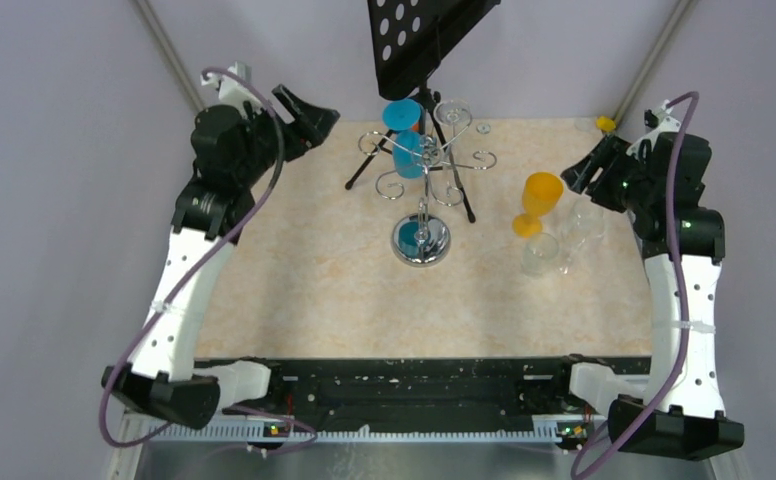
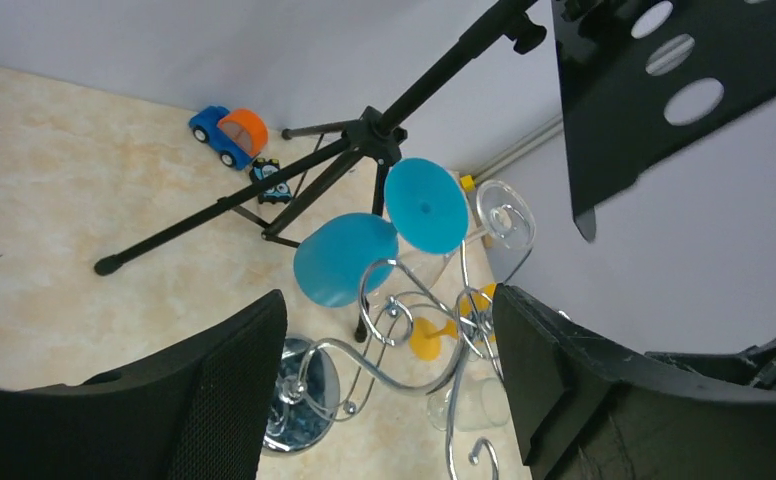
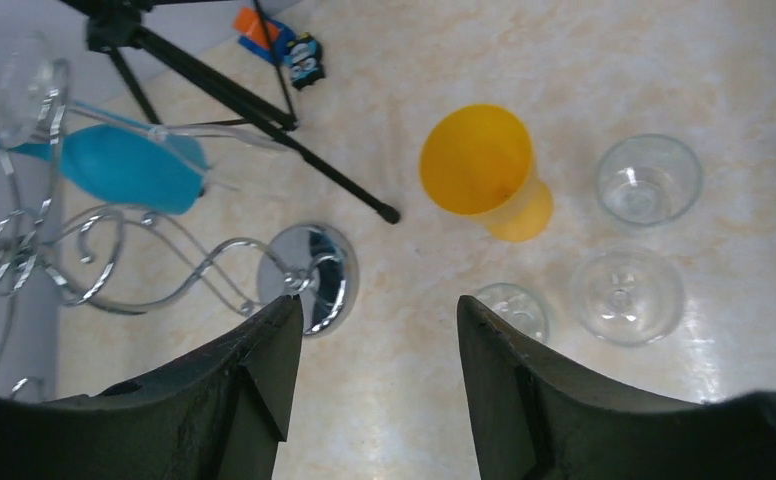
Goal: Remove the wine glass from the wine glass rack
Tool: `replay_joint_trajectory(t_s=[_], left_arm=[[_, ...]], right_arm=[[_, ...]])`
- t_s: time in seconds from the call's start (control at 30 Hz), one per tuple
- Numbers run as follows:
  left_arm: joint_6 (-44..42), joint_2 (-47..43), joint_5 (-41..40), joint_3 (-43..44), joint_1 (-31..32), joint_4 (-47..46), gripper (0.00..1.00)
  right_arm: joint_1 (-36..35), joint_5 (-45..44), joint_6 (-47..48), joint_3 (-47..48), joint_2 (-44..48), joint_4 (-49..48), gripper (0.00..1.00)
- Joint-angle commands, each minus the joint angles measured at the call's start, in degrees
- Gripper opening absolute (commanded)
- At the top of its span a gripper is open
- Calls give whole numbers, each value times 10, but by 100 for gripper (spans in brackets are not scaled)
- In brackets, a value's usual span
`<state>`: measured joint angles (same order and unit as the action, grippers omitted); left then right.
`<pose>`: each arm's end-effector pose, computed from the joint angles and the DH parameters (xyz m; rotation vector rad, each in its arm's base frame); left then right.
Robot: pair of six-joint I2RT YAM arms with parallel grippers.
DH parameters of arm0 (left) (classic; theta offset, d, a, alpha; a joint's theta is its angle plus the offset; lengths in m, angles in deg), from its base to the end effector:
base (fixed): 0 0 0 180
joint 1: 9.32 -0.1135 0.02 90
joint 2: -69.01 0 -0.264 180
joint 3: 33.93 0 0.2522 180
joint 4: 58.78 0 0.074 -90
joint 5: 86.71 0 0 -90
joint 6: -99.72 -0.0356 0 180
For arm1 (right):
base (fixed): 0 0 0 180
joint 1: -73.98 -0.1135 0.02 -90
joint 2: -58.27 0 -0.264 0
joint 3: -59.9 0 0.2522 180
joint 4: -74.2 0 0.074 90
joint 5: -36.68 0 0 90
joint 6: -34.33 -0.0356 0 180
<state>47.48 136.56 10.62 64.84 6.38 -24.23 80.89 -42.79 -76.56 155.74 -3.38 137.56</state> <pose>0.2337 -0.0704 0.4819 -0.2230 1.6775 -0.8135 0.1978 -0.0174 0.4344 0.3914 2.0512 0.3397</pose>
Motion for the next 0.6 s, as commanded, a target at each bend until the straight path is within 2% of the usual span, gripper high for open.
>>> replay_joint_trajectory(t_s=[0.0, 0.13, 0.27, 0.37, 0.57], left_arm=[[96, 91, 169, 61, -55, -22, 77], [131, 195, 302, 117, -85, -65, 71], [150, 278, 364, 163, -92, -92, 70], [193, 324, 427, 178, -93, -160, 69], [301, 375, 490, 174, -86, -306, 65]], right_arm=[[2, 146, -61, -17, 35, -66, 59], [1, 218, -97, -38, 62, -102, 59], [1, 240, -112, -53, 83, -115, 59], [1, 243, -115, -65, 95, -112, 59], [0, 261, -132, -90, 113, -126, 59]])
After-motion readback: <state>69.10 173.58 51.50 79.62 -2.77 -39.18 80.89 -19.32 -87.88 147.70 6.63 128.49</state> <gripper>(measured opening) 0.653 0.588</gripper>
